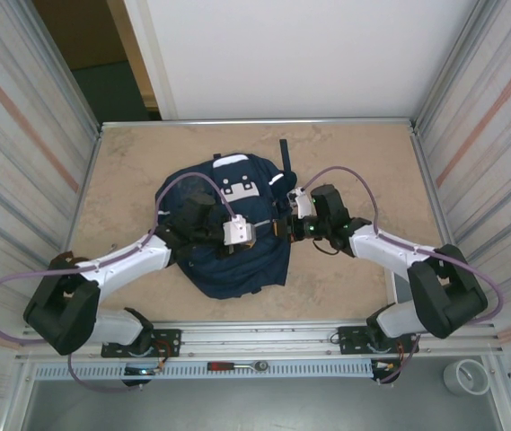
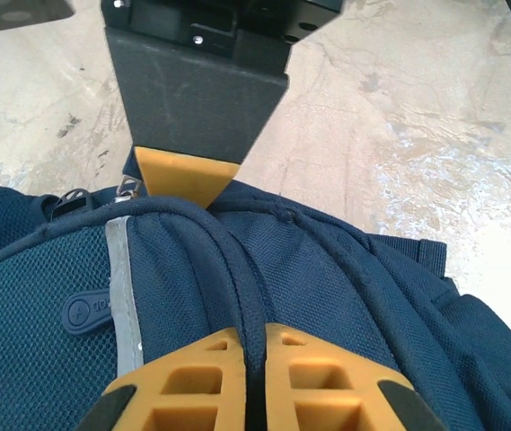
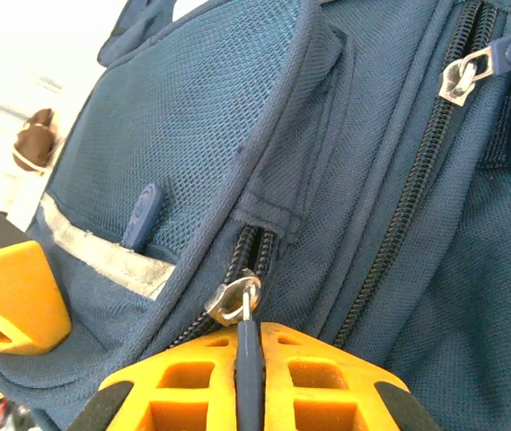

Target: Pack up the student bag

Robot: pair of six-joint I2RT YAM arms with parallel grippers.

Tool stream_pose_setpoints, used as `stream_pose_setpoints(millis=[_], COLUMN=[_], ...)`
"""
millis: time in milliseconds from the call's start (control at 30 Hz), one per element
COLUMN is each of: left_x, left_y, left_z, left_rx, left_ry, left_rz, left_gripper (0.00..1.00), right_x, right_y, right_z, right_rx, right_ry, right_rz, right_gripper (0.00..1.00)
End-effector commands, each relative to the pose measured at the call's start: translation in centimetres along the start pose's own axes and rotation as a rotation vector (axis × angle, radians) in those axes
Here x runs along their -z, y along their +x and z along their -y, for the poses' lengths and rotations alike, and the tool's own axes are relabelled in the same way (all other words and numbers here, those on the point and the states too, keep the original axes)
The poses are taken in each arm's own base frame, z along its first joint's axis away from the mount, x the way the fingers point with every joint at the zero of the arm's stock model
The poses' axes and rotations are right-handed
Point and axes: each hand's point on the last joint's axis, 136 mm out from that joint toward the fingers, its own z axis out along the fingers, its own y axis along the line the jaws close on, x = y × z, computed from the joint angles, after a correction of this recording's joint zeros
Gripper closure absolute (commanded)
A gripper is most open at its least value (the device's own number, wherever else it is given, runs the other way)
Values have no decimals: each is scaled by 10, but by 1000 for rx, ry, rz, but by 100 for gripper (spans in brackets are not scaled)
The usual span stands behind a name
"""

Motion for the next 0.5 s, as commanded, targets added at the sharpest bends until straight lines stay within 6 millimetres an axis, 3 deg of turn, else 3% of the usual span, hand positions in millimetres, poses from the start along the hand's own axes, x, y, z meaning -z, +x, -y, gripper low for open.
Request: stream_pose_setpoints(millis=[0, 233, 467], left_x=[4, 0, 0], left_y=[-27, -30, -31], left_z=[36, 32, 31], left_rx=[-38, -50, -59], left_ry=[205, 227, 241], left_rz=[129, 133, 138], left_gripper=[92, 92, 92], right_x=[2, -5, 0], right_y=[-27, -40, -44], right_z=[25, 18, 17], right_rx=[-49, -66, -12], right_ry=[39, -16, -29], right_rz=[39, 7, -85], right_gripper=[100, 97, 93])
